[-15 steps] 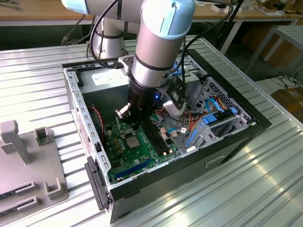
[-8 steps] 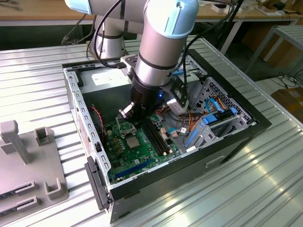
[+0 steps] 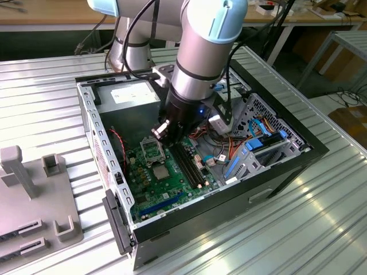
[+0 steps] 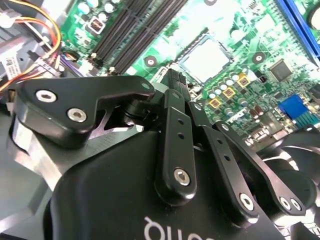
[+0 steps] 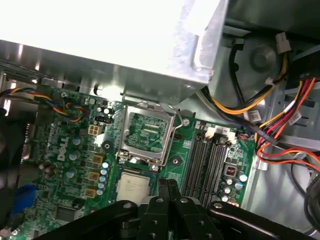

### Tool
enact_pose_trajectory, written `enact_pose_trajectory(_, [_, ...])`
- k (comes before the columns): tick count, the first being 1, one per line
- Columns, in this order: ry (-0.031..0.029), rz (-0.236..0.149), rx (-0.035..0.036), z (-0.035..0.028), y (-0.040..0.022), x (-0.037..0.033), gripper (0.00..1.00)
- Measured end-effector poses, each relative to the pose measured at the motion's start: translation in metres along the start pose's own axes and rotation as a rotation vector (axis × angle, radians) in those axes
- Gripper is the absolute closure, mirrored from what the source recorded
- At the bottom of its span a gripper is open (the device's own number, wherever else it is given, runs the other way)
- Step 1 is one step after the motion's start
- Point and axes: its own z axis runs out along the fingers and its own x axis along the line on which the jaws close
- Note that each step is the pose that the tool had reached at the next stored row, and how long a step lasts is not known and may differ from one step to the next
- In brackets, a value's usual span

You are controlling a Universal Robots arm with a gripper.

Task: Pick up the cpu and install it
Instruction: 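Close the cpu cover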

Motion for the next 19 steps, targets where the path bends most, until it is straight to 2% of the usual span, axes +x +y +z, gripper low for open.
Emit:
enact_pose_trajectory(7, [0.0004,-0.024,0.0007,-0.0001,0.0062,-0.0104,0.89])
enact_pose_trajectory(13, [0.0006,-0.035,0.001,-0.0002,0.0077,-0.0144,0.89])
enact_pose_trajectory(19, [0.0006,-0.038,0.0011,-0.0002,0.0079,-0.015,0.89])
